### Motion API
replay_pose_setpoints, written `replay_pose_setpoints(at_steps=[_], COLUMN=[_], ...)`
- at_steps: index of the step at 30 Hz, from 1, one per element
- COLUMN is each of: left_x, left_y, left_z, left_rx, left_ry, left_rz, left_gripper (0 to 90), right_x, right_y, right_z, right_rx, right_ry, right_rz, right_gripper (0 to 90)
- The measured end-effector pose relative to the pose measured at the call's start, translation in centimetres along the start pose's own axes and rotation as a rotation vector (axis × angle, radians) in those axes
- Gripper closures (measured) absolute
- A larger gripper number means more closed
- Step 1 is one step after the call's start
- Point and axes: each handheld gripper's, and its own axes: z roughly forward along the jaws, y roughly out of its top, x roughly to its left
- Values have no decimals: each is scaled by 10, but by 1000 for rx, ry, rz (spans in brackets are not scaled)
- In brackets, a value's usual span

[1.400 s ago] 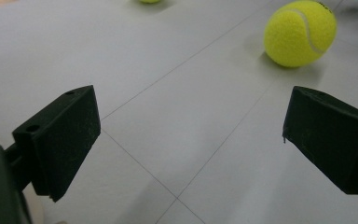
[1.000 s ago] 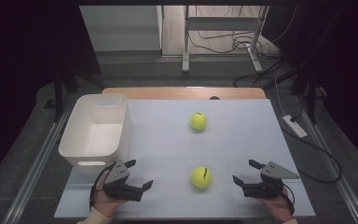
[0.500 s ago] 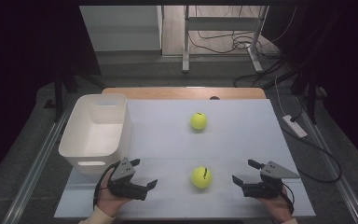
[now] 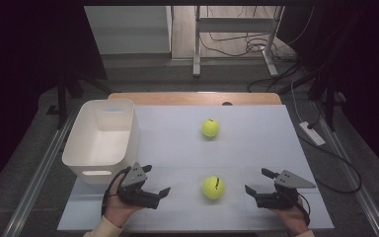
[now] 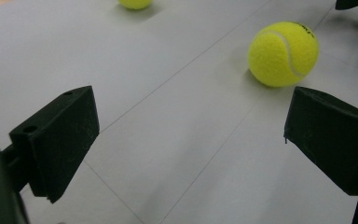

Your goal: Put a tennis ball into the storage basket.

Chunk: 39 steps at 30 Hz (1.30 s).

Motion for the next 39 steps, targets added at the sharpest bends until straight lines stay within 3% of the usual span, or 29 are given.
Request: replay_pose_setpoints(at_steps=[39], left_x=[-5], left_y=[33], left_z=[9], left_rx=[7], left_ry=[-66], left_rz=[28], left_gripper=[36], right_x=[-1], right_y=[-1], right_z=[0], right_rx=[8], right_ry=[-14], right_rz=[-5], right_gripper=[111])
